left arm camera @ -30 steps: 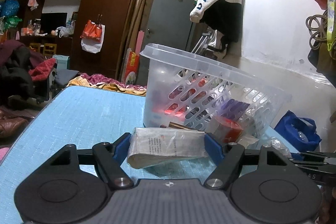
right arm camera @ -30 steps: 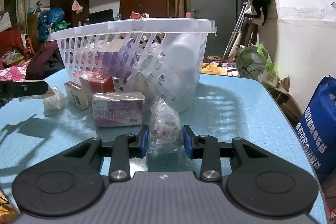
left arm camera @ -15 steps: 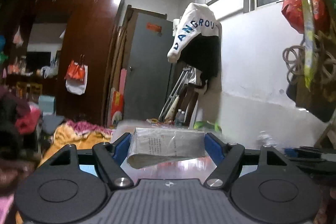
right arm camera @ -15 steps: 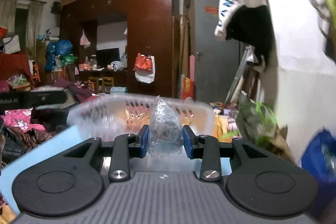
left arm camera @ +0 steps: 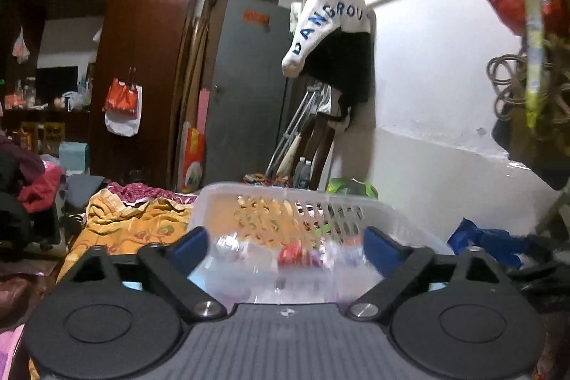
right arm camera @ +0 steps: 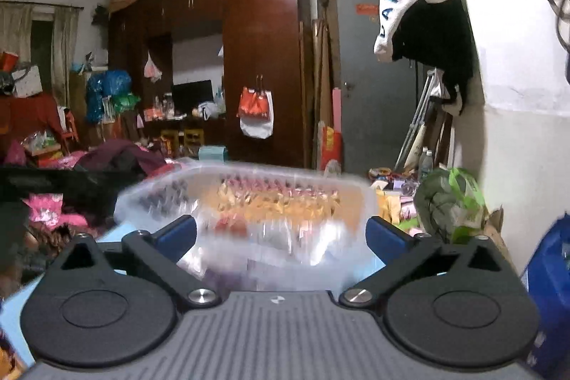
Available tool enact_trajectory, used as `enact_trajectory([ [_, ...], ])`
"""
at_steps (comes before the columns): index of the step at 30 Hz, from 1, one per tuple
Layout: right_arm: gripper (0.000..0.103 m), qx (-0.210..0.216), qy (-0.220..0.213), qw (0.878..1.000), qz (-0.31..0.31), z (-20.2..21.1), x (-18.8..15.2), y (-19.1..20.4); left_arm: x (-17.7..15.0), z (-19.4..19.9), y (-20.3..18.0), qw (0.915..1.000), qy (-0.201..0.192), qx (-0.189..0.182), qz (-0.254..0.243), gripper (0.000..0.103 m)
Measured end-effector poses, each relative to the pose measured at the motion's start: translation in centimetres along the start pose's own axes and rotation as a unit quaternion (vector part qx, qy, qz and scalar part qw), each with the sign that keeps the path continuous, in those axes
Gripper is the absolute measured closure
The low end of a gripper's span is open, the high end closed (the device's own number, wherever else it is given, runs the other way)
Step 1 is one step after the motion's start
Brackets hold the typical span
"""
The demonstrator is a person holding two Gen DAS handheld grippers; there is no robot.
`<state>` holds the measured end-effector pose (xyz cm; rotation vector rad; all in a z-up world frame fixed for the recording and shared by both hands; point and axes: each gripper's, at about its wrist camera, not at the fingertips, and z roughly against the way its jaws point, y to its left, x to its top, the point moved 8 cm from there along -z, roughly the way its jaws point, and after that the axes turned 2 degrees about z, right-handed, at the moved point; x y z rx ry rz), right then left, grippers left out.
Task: Organize objects
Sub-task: 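Drop a clear bag in with the left tool while the right drops a silver box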
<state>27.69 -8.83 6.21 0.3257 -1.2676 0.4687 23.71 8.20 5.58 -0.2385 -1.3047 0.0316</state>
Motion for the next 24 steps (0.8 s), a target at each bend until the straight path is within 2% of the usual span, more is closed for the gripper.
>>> enact_trajectory([
  [2, 0.0, 0.007, 0.037, 0.999, 0.008, -1.2, -2.7, 0.6, -2.5, 0.1, 0.5, 0.9995, 0.022, 0.004, -0.023, 0.0],
  [5, 0.0, 0.01, 0.09, 0.996, 0.019, -4.2, -6.0, 1.5, -6.4, -2.4, 2.3, 0.9941, 0.089, 0.044, -0.042, 0.0],
  [8, 0.0, 0.018, 0.128, 0.991, 0.025, -6.8, -7.7, 2.3, -8.4, -4.5, 3.3, 0.9903, 0.134, 0.03, -0.021, 0.002],
  [14, 0.0, 0.027, 0.146, 0.989, 0.029, -9.1, -7.9, 3.5, -9.7, -7.0, 3.7, 0.9857, 0.16, 0.043, -0.03, 0.004],
  [17, 0.001, 0.027, 0.152, 0.988, 0.027, -9.6, -8.1, 3.5, -10.0, -7.2, 3.6, 0.9847, 0.169, 0.034, -0.025, 0.005],
  [18, 0.002, 0.026, 0.151, 0.988, 0.025, -9.6, -8.1, 3.5, -10.1, -7.3, 3.6, 0.984, 0.172, 0.035, -0.029, 0.008],
  [19, 0.008, 0.026, 0.151, 0.988, 0.025, -9.4, -8.2, 3.4, -10.2, -7.4, 3.5, 0.9831, 0.177, 0.036, -0.031, 0.019],
  [20, 0.016, 0.03, 0.154, 0.987, 0.026, -9.2, -8.4, 3.5, -10.4, -7.3, 3.5, 0.9817, 0.183, 0.041, -0.035, 0.033],
  [21, 0.033, 0.038, 0.159, 0.986, 0.026, -8.9, -8.7, 3.6, -10.3, -6.9, 3.5, 0.9816, 0.179, 0.052, -0.042, 0.039],
  [22, 0.032, 0.038, 0.163, 0.986, 0.022, -8.6, -8.9, 3.5, -10.3, -6.6, 3.7, 0.9813, 0.177, 0.061, -0.045, 0.046],
  [24, 0.032, 0.033, 0.154, 0.987, 0.017, -8.1, -8.9, 3.1, -10.4, -6.2, 3.7, 0.982, 0.175, 0.059, -0.041, 0.048],
])
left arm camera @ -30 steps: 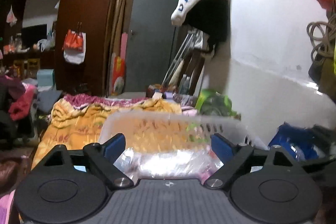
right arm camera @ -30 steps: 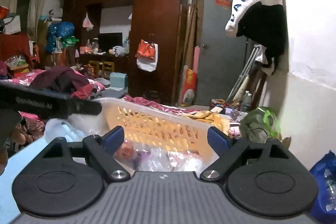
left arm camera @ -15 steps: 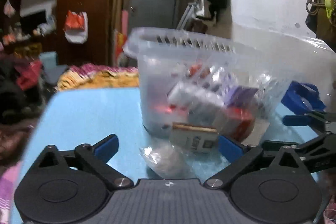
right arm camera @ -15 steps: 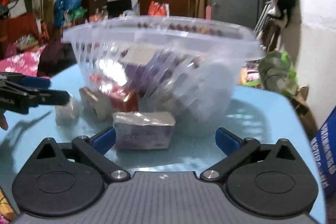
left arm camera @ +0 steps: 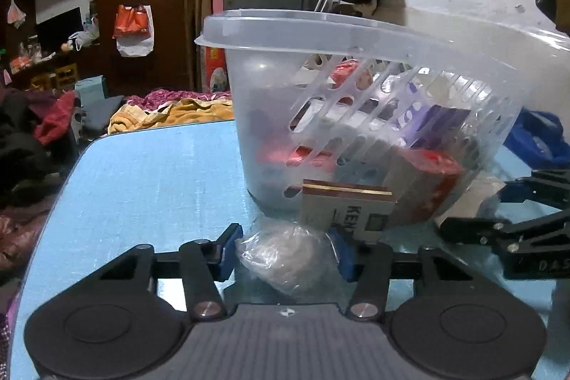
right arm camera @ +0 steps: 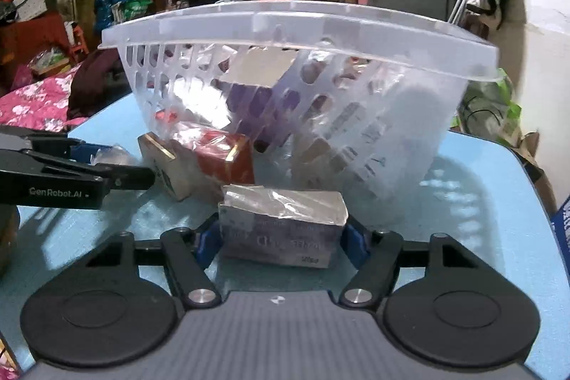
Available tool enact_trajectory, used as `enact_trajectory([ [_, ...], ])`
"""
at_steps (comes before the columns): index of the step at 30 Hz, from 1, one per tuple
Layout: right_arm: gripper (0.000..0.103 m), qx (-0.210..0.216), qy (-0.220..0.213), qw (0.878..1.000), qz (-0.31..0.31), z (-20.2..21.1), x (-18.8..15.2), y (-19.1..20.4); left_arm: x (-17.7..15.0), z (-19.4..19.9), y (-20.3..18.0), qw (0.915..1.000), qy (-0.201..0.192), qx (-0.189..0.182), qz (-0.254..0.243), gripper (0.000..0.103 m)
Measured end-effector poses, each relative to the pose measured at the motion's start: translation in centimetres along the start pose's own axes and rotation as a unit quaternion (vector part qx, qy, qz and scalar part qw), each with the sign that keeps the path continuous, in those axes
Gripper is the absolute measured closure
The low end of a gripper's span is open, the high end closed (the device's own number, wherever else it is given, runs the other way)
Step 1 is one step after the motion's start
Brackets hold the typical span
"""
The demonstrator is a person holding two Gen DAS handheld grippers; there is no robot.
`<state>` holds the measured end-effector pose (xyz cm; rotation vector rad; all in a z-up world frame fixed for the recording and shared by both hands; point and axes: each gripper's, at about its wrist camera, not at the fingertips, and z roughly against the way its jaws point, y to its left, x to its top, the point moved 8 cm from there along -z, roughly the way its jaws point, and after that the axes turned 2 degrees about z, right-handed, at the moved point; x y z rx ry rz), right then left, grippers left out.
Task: Organize objects
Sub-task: 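Drop a clear bag in with the left tool while the right drops a silver box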
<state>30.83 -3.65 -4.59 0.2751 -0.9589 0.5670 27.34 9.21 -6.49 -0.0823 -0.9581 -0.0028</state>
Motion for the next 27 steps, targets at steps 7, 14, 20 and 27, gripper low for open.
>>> enact_trajectory([
  [7, 0.033, 0.002, -0.024, 0.999, -0.031, 1.1, -0.5, -1.2, 0.3, 2.8, -0.7, 0.9961, -0.076, -0.035, 0.029, 0.049],
  [14, 0.033, -0.014, -0.044, 0.999, -0.01, 1.5, -0.7, -0.6, 0.7, 3.0, -1.2, 0.9953, -0.09, -0.028, 0.023, 0.049],
  [20, 0.033, -0.02, -0.048, 0.998, -0.02, 1.4, -0.5, -1.0, 0.6, 3.0, -1.1, 0.9956, -0.086, -0.029, 0.025, 0.049],
  [27, 0.033, -0.035, -0.051, 0.998, -0.011, 1.7, -0.7, -0.7, 0.5, 2.9, -1.1, 0.9962, -0.081, -0.024, 0.024, 0.049],
])
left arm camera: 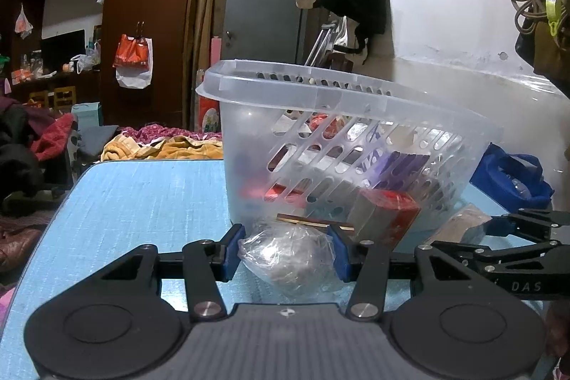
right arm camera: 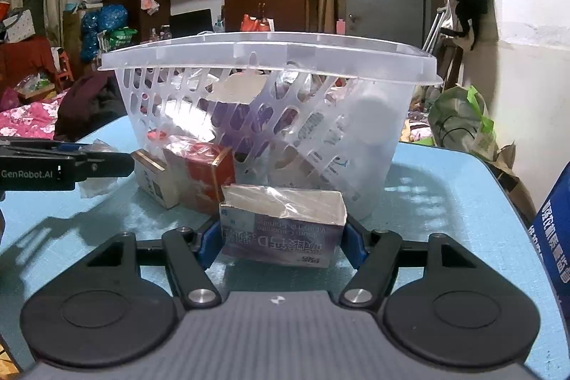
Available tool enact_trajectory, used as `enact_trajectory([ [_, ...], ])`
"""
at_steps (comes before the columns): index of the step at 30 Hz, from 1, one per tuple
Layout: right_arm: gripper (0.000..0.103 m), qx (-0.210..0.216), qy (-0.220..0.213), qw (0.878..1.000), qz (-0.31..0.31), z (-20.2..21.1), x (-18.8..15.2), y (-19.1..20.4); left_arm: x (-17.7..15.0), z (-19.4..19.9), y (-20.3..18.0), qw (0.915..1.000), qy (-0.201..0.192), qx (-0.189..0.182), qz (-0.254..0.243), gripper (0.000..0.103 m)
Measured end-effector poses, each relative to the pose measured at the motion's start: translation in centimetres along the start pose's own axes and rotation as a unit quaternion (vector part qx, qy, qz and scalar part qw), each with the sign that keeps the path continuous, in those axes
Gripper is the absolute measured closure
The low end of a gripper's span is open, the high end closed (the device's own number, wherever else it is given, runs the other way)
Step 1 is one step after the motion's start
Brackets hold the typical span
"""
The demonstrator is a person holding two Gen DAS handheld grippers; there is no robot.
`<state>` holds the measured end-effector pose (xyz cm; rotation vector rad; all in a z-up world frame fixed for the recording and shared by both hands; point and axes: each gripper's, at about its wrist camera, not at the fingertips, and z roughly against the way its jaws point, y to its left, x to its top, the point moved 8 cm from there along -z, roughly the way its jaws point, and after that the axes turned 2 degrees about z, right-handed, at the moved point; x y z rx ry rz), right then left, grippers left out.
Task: Organize objects
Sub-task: 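Drop a clear bag in with the left tool while the right drops a silver box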
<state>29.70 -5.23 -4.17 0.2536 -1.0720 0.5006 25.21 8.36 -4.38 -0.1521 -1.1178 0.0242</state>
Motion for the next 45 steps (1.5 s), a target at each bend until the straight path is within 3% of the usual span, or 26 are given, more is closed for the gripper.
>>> enact_trajectory([
  [38, 0.033, 0.005, -0.003, 1.0, -0.015, 0.1, -0.1, -0.2, 0.0, 0.1, -0.2, 1.0, -0.004, -0.004, 0.005, 0.049],
  [40, 0.033, 0.008, -0.012, 1.0, -0.015, 1.1, 0.0, -0.1, 0.2, 1.0, -0.4, 0.9999, -0.009, -0.006, -0.001, 0.049],
  [42, 0.033, 0.037, -0.033, 0.998, -0.029, 3.3, 0.8, 0.1, 0.7, 2.5, -1.3, 0.9994, -0.014, -0.032, -0.005, 0.049],
  [45, 0.033, 0.053, -0.086, 0.994, -0.038, 7.6, 4.3, 0.0, 3.8, 5.6, -3.0, 0.9965, -0.045, -0.068, -0.015, 0.049],
])
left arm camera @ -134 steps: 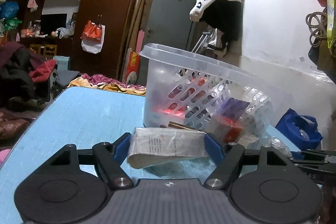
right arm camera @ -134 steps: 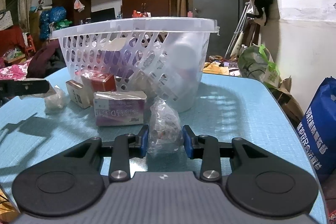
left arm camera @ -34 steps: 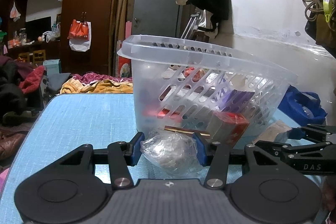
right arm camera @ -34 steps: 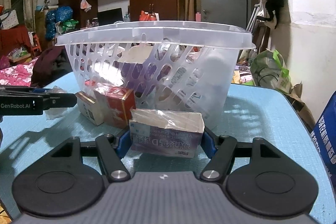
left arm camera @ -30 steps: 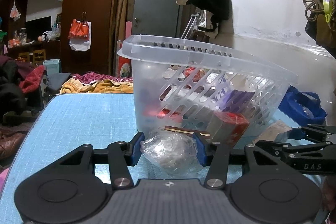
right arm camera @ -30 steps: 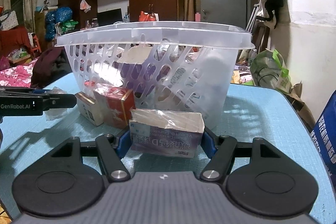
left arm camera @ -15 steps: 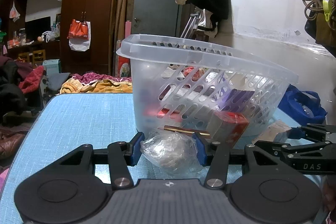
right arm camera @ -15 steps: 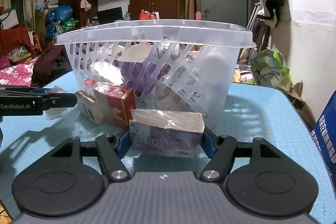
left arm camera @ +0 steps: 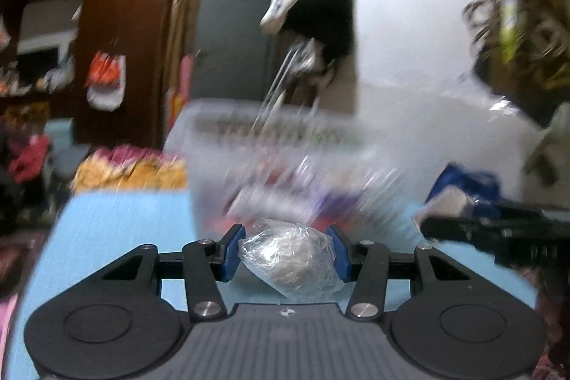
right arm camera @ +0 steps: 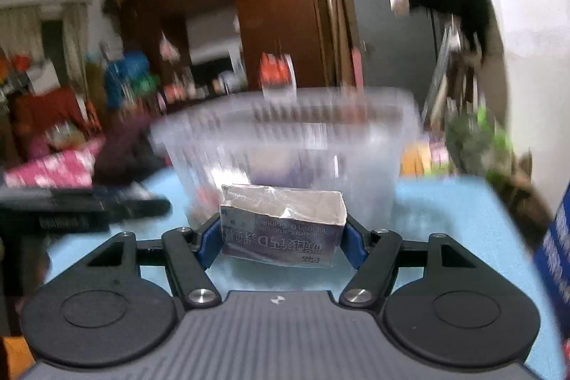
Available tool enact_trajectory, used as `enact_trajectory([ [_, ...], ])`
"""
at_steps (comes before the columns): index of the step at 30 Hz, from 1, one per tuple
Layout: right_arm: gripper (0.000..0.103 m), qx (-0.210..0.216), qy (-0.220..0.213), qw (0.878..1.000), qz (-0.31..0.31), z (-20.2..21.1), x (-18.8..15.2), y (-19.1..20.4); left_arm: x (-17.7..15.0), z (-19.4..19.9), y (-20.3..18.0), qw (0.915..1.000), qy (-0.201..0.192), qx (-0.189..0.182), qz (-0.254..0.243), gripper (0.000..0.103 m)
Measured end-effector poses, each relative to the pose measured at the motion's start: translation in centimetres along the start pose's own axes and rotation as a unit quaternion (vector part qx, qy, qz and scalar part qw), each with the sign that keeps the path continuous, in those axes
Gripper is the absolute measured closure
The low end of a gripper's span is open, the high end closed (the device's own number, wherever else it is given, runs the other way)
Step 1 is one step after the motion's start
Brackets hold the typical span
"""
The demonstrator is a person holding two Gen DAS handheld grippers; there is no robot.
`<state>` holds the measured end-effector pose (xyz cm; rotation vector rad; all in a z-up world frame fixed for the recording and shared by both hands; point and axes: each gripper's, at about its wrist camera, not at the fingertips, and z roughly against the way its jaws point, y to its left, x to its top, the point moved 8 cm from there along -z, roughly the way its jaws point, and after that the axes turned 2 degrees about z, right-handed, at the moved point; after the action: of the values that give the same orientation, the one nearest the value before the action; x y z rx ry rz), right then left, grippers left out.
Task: Organize objects
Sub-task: 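Drop a clear bag in with the left tool while the right drops a silver box, then grasp the KENT pack with the left tool while the right grasps a red box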
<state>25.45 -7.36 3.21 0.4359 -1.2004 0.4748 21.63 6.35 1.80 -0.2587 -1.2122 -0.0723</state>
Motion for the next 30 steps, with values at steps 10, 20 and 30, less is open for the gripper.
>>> enact_trajectory([
  [10, 0.03, -0.088, 0.051, 0.994, 0.04, -7.7, 10.0, -2.5, 9.9, -8.3, -0.7, 0.9975, 0.068, 0.016, 0.008, 0.032],
  [20, 0.0, -0.088, 0.009, 0.996, 0.0, -2.3, 6.0, -2.7, 5.1, -2.1, -0.9, 0.9998, 0.001, 0.017, 0.008, 0.009],
  [30, 0.008, -0.069, 0.092, 0.992, -0.05, -8.4, -2.8, -0.3, -3.4, -5.3, 4.1, 0.9941, 0.076, 0.058, 0.052, 0.01],
])
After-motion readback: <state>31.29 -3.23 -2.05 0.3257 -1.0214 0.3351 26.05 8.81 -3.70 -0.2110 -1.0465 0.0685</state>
